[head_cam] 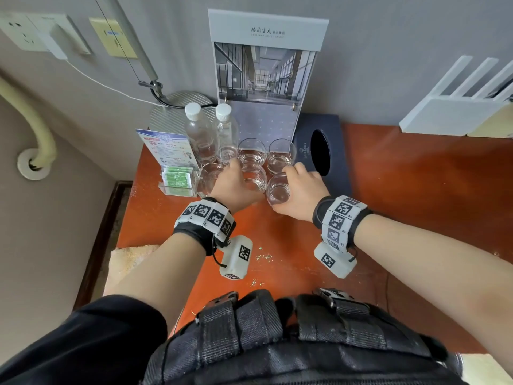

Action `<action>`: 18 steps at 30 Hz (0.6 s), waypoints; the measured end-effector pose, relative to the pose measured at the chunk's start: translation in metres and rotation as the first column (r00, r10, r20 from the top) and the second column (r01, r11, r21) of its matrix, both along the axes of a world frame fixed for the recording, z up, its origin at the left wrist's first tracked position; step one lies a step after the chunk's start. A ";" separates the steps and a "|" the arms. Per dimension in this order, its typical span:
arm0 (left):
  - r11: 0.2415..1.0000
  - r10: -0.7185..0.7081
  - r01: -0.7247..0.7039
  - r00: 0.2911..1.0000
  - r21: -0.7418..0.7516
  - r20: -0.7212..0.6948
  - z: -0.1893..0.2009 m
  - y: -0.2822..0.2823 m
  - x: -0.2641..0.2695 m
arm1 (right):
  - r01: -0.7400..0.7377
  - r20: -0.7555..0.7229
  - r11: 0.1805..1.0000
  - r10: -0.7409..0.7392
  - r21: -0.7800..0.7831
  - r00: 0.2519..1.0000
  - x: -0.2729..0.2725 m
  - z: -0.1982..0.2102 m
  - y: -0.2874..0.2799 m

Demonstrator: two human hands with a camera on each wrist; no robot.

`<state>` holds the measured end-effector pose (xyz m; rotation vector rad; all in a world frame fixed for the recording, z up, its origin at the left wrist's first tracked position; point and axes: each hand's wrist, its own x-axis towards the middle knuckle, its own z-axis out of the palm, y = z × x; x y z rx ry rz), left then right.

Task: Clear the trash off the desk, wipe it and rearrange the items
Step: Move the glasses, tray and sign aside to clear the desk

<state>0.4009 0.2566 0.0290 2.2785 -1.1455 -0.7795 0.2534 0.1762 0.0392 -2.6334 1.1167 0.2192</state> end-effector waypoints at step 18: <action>0.997 0.002 -0.002 1.000 -0.079 0.008 0.039 0.014 -0.086 | 0.164 0.234 0.967 -0.209 0.198 0.950 -0.096 0.018 0.010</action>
